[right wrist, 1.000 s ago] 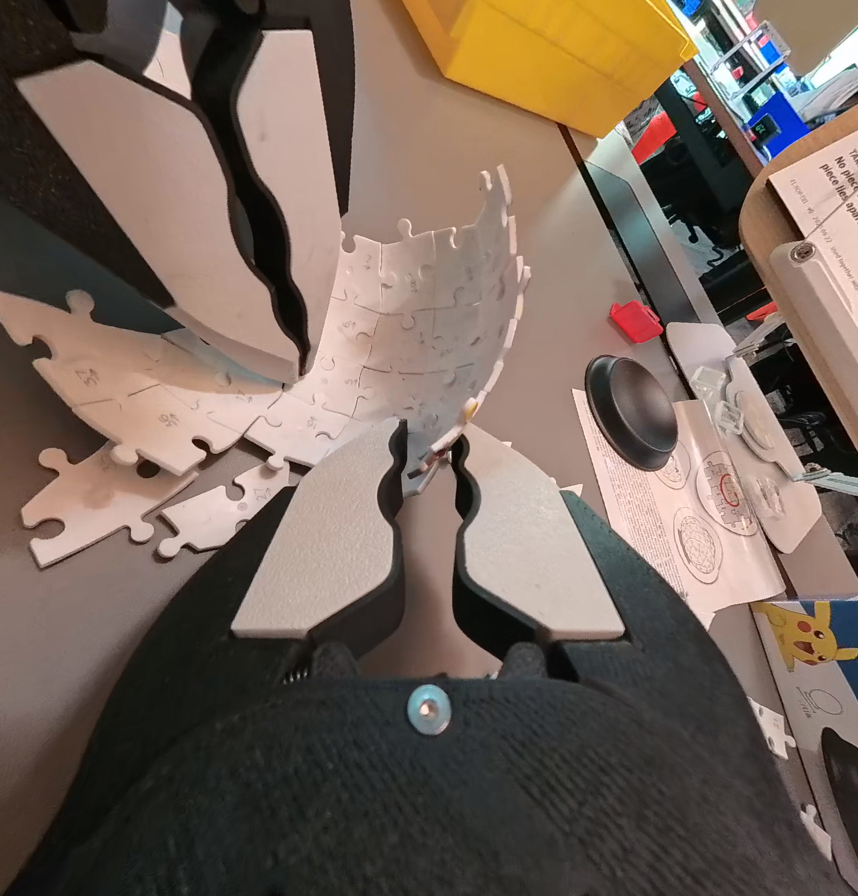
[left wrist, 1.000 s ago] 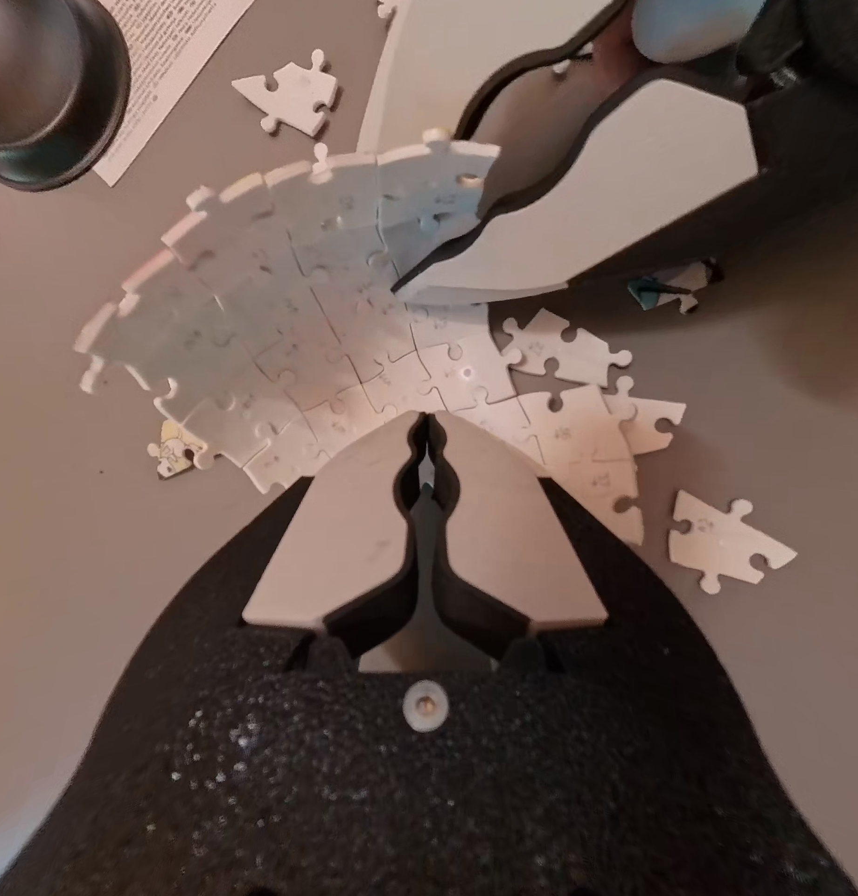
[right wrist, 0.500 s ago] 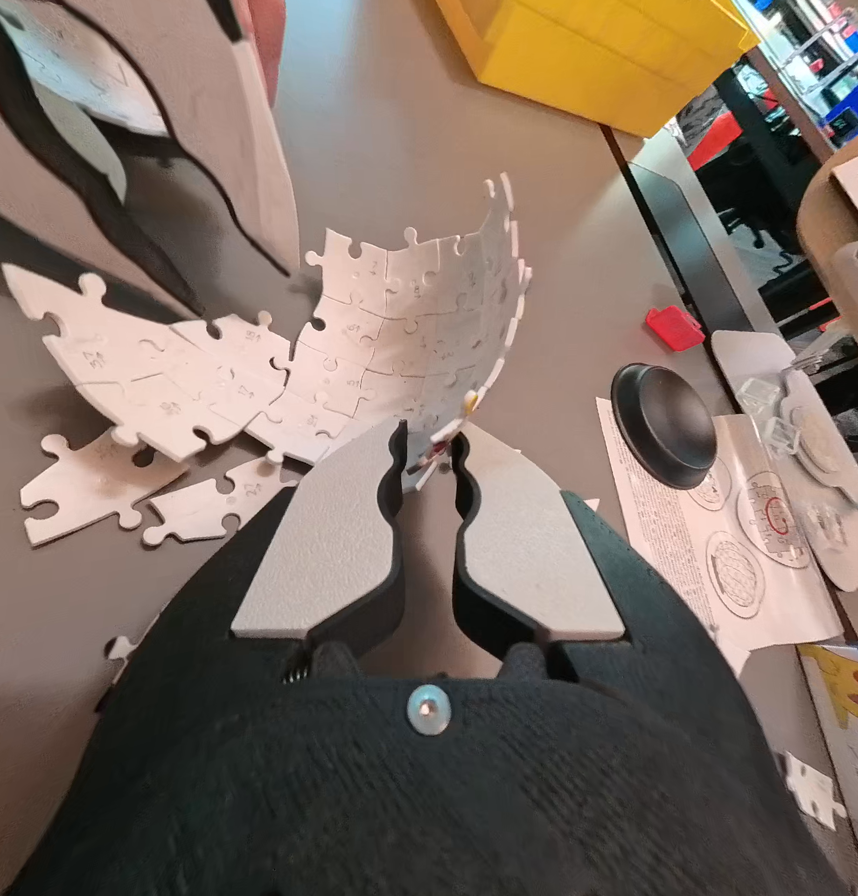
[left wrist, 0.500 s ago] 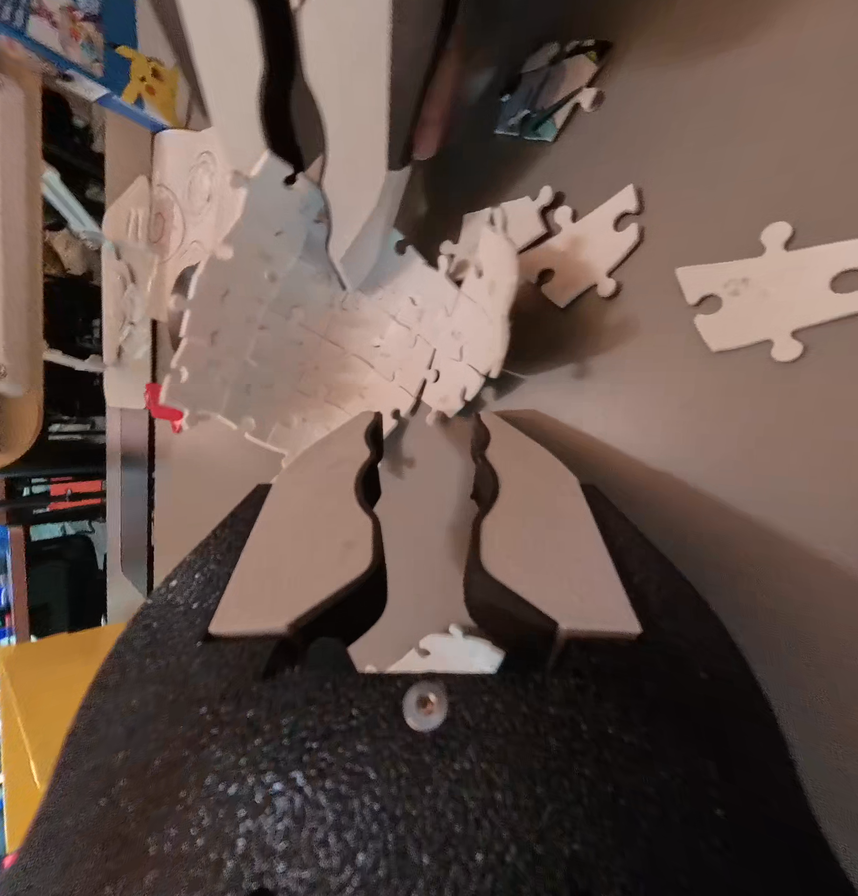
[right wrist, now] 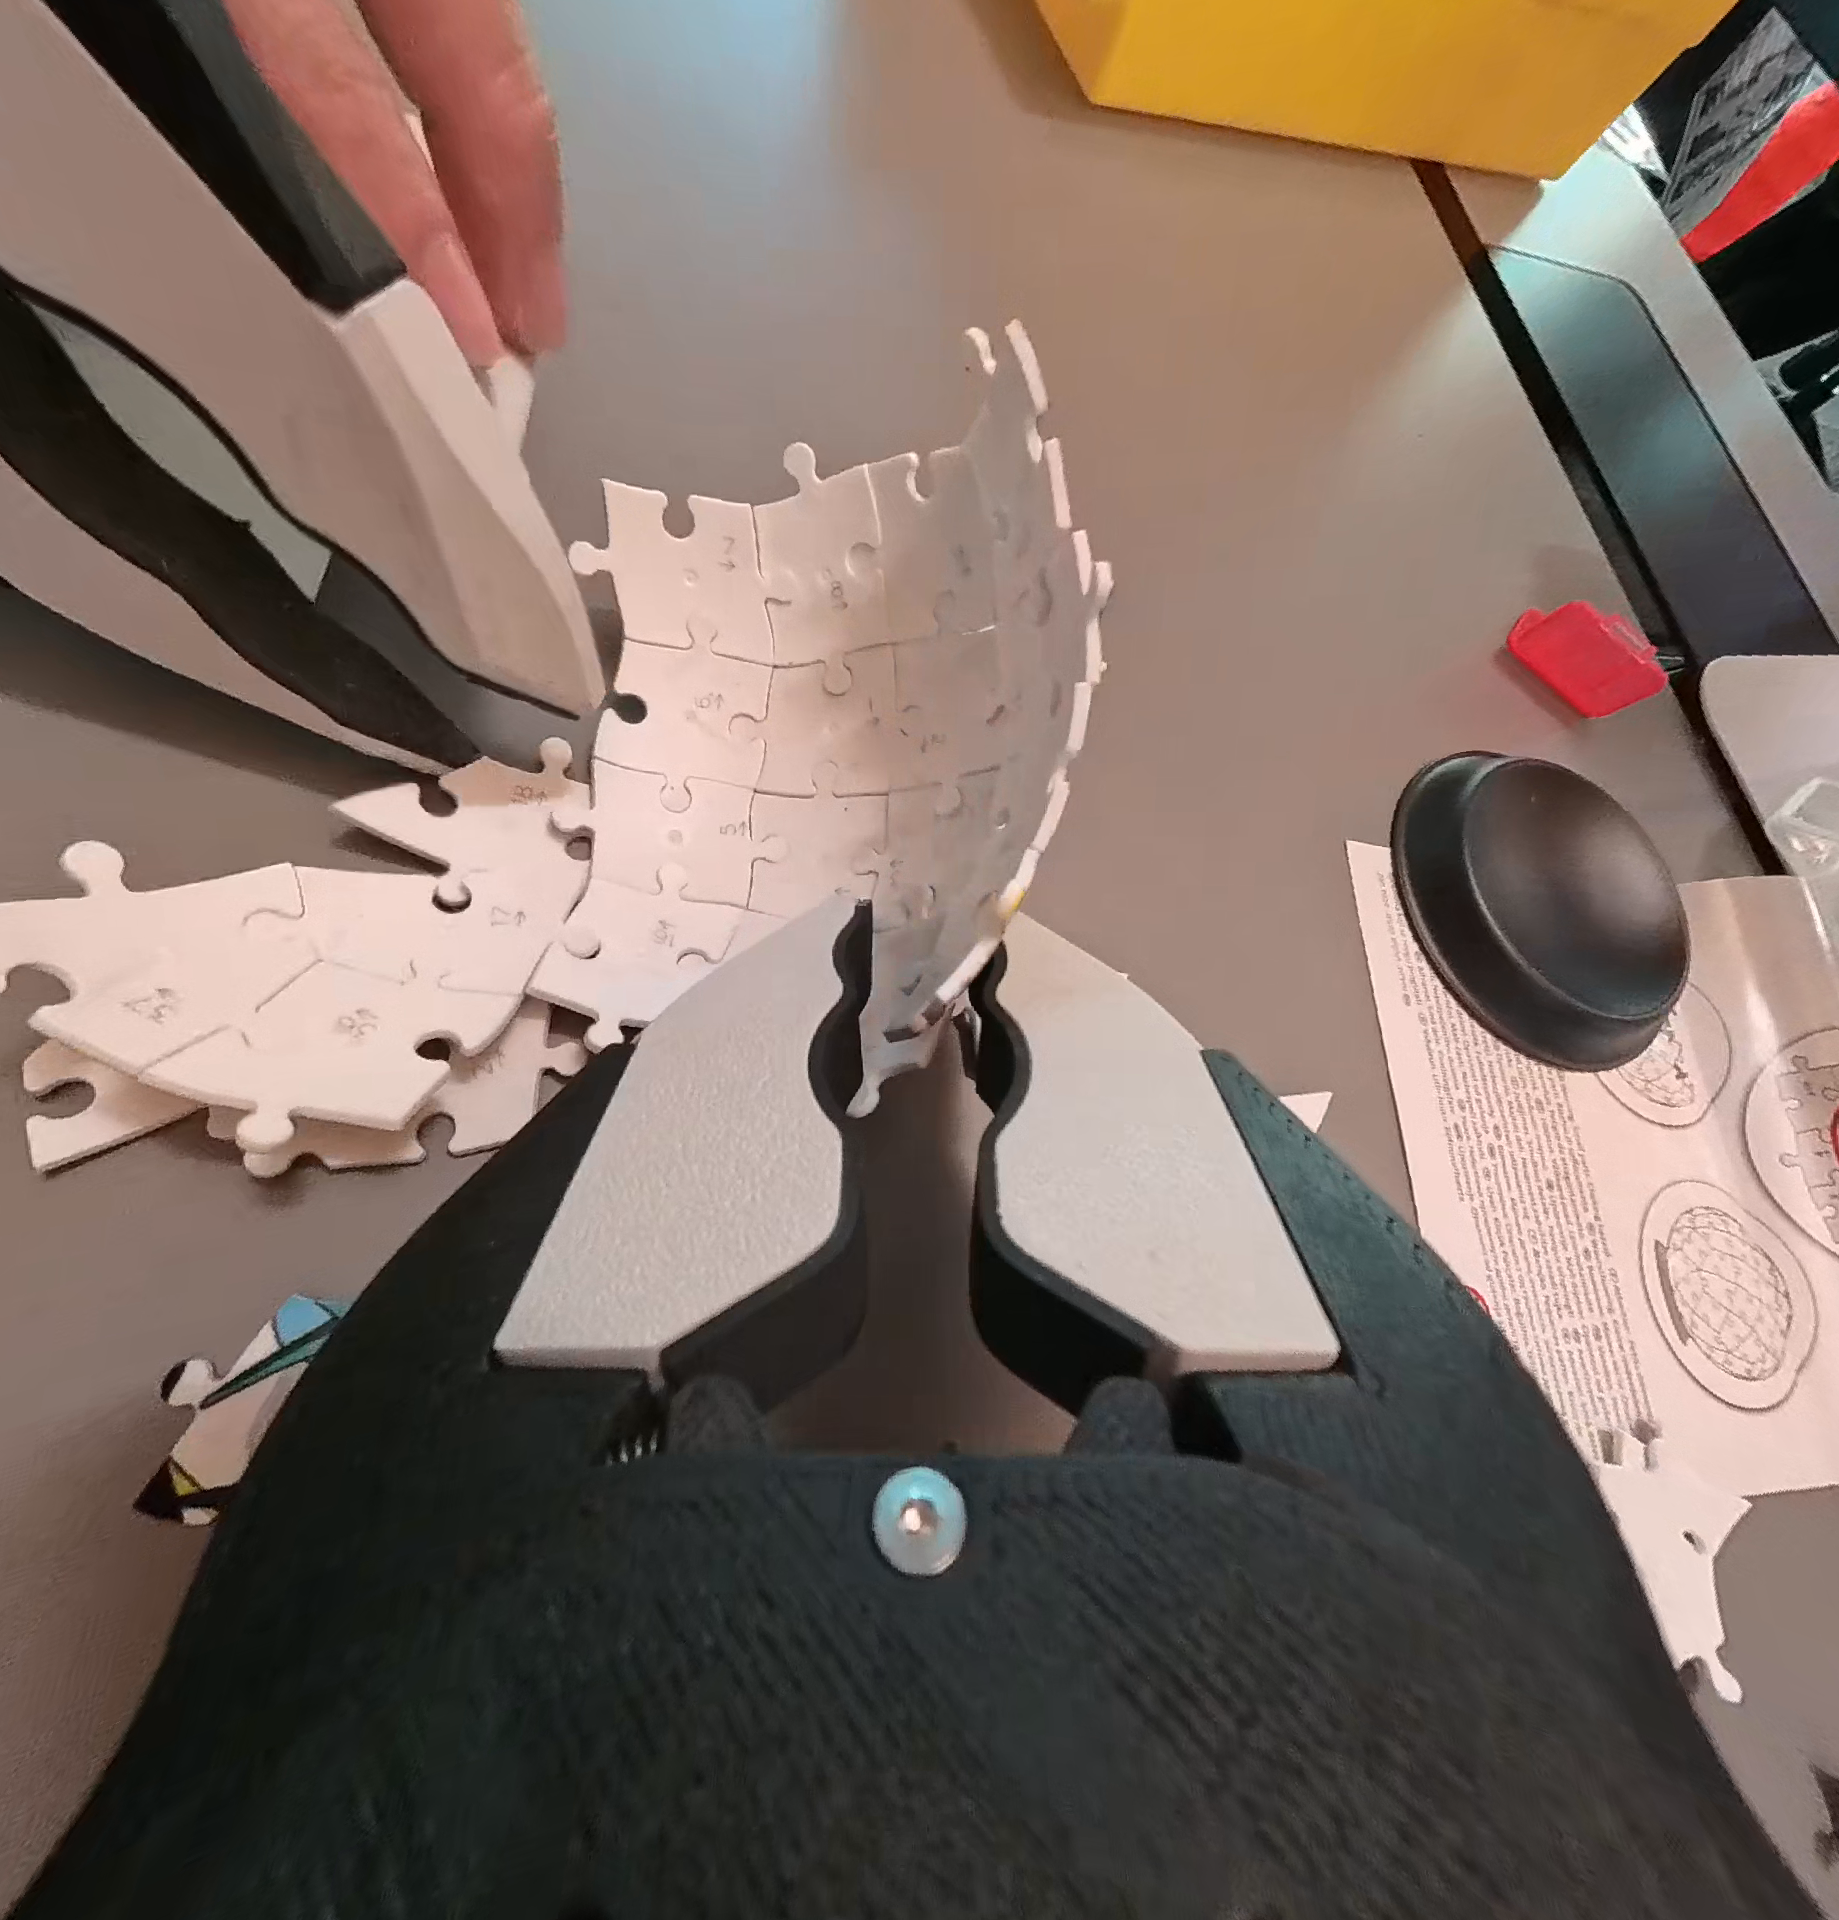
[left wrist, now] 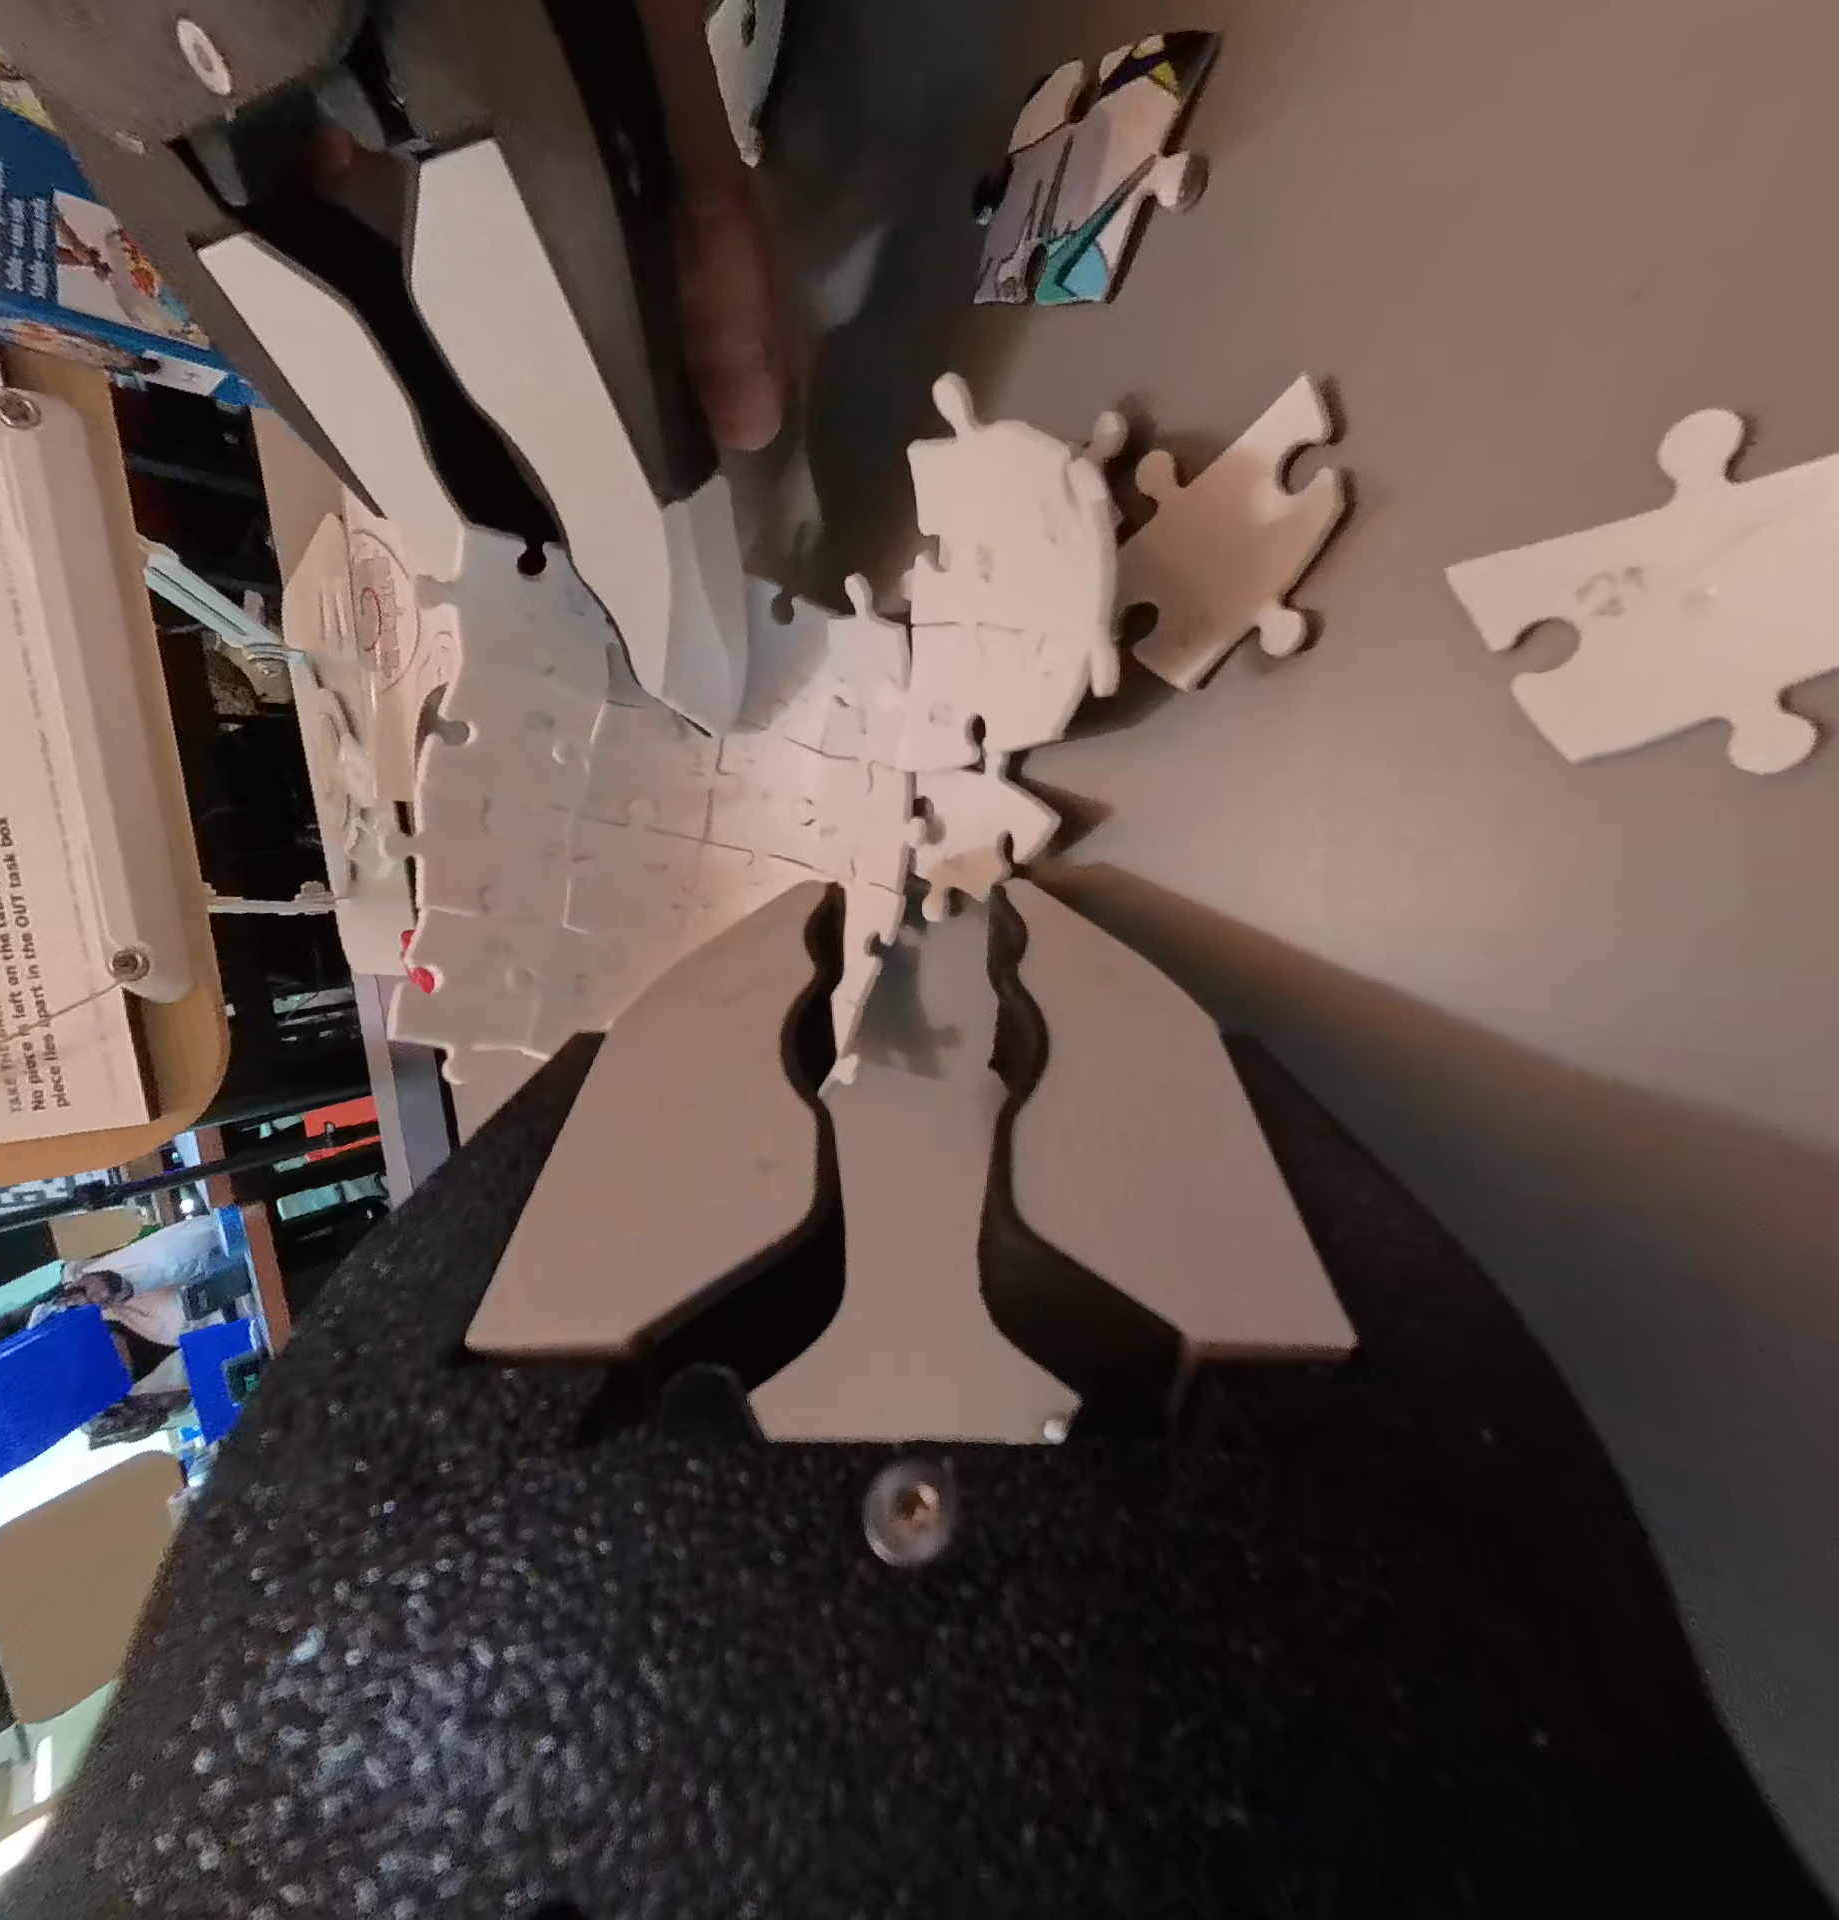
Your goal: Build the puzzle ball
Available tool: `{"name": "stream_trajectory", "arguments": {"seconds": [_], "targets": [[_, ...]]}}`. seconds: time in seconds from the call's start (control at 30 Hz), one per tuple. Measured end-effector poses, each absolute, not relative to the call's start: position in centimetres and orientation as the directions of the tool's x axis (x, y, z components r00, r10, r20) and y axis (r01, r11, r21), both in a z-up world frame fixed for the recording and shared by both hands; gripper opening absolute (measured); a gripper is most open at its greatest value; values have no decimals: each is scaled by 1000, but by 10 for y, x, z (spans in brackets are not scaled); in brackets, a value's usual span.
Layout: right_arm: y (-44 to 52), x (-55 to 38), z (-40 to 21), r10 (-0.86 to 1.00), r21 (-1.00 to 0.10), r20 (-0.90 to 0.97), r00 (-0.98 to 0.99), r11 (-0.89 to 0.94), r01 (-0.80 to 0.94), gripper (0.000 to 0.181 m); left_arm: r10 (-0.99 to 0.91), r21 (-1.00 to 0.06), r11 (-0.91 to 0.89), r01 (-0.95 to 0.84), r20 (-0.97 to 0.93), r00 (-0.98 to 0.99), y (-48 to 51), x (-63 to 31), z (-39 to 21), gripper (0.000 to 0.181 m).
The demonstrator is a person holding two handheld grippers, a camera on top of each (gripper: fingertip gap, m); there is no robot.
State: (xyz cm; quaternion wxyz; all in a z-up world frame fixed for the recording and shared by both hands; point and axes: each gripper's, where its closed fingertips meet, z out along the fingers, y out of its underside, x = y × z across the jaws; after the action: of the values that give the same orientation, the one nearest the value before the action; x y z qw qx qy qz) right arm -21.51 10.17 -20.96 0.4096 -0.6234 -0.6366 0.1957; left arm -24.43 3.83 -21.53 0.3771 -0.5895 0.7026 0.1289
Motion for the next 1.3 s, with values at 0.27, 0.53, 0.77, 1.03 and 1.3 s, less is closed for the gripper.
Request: {"name": "stream_trajectory", "arguments": {"seconds": [0.27,0.53,0.77,1.03,1.3], "targets": [[104,-214,-208,926,-748,344,154,171,641,19,-847,-334,187,-924,-532,21,20,-234,-224,13],[105,-212,-204,885,-734,433,171,236,637,19,-928,-398,-47,-916,-322,187,14,-238,-227,0],[109,-211,-200,842,-716,512,170,309,626,19,-920,-369,-123,-921,-305,245,12,-254,-225,0],[121,-212,-193,742,-662,642,192,409,628,19,-824,-537,-196,-821,-364,435,45,-235,-219,0],[130,-213,-185,639,-599,745,191,515,613,19,-814,-451,-216,-866,-406,415,49,-256,-226,0]]}}
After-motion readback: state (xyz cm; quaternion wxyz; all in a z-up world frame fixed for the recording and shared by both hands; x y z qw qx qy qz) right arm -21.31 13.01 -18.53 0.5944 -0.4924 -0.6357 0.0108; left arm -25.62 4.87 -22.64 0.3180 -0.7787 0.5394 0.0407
